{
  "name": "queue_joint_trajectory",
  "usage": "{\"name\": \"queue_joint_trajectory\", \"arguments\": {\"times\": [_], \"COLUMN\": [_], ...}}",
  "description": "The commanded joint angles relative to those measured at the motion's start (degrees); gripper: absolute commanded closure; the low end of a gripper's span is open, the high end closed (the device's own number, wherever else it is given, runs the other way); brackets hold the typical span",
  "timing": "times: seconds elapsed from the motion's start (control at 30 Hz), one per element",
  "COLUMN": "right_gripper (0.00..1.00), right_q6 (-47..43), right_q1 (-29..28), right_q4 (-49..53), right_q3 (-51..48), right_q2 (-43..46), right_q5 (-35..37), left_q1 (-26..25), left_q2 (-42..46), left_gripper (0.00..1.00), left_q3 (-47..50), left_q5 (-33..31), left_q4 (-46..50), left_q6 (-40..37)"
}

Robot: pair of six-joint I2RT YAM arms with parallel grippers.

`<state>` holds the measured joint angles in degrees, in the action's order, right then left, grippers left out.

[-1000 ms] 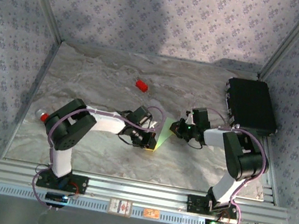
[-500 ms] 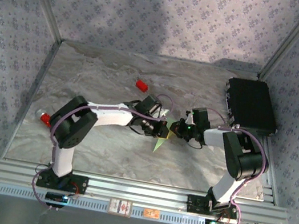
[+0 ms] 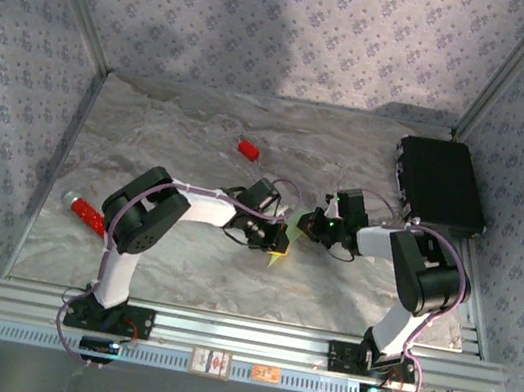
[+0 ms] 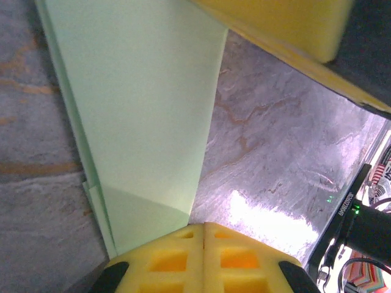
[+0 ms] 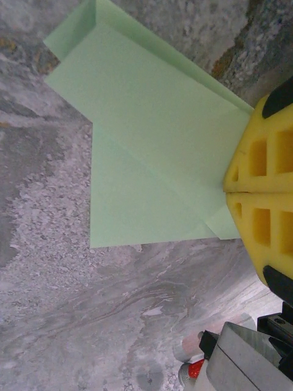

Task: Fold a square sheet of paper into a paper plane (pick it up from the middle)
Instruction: Fold the wing for the fifth time at the center of the table.

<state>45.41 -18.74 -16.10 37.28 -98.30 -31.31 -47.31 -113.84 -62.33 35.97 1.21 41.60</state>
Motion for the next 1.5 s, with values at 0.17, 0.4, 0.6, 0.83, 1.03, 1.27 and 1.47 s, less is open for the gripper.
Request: {"name": "queue_joint_trajectory", "arguments": {"times": [0.17,0.4,0.6,0.83,1.03,1.27,1.47], "right_gripper": [0.95,0.95,0.94,0.9,0.85,0.81,0.8], "right_q6": [-0.78,-0.9,-0.94,-1.61,-1.93,-1.4,-0.63], "right_q1": [0.38,0.4,0.37,0.02,-0.07,-0.06,-0.74], "right_q4": [3.08,3.14,2.37,5.91,9.52,10.91,10.53], "right_q3": [-1.36,-1.16,-0.7,-0.46,-2.17,-5.0,-5.11], "right_q2": [-1.72,-1.67,-0.32,5.34,10.31,14.63,14.9], "right_q5": [2.4,2.26,0.84,2.28,4.29,5.56,4.86], "left_q1": [-0.91,-0.94,-0.98,2.99,6.97,7.57,7.55], "left_q2": [3.32,6.75,13.03,15.14,10.21,5.34,3.48], "left_gripper": [0.99,0.97,0.98,0.95,0.88,0.83,0.77], "left_q3": [6.34,9.2,11.47,10.76,6.64,1.84,0.5], "left_q5": [-1.08,-0.79,-2.4,-5.46,-2.21,1.85,3.06], "left_q4": [4.83,5.64,3.91,1.1,-0.34,1.14,2.34], "left_q6": [-1.77,-2.9,-3.34,-1.83,-0.19,-1.14,-1.64]}}
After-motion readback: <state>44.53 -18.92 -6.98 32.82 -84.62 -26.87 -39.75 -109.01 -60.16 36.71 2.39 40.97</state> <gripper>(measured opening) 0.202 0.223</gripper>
